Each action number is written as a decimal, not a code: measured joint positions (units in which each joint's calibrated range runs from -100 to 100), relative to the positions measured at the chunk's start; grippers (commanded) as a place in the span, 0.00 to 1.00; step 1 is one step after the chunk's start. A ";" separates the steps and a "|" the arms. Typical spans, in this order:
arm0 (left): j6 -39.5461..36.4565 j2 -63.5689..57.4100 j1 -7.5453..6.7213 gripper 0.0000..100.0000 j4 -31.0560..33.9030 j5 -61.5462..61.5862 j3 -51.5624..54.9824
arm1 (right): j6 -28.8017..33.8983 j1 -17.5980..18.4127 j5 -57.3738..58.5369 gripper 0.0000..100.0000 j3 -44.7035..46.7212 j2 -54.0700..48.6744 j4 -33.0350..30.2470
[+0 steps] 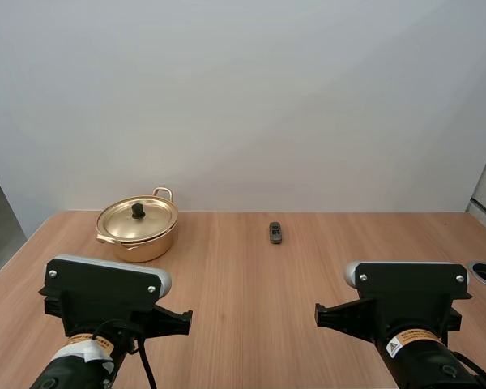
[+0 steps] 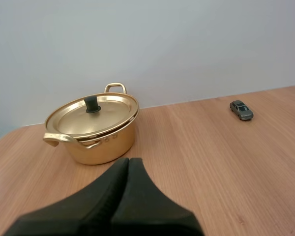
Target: Open the pot, put the car inside, and close it
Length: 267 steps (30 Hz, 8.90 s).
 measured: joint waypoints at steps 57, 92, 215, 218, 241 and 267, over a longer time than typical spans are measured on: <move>8.65 26.69 8.20 0.00 -3.92 2.61 -40.55 | -10.74 0.31 -42.79 0.00 -34.07 32.37 8.92; 7.85 84.37 8.88 1.00 -13.54 38.99 -84.95 | -21.30 7.15 48.89 1.00 -97.73 83.62 22.58; 7.80 69.62 8.95 0.00 -5.78 69.25 -115.71 | -30.05 2.51 48.25 1.00 -97.73 114.99 25.20; 7.80 69.62 8.95 0.00 -5.78 69.25 -115.23 | -30.14 3.65 46.91 1.00 -97.73 115.92 25.20; 7.80 69.50 8.95 0.00 -5.62 69.25 -114.35 | -25.27 4.35 40.53 1.00 -97.73 122.92 16.53; 8.70 69.50 8.95 0.00 -4.80 69.25 -114.35 | -25.00 7.01 38.74 0.00 -97.86 127.67 20.39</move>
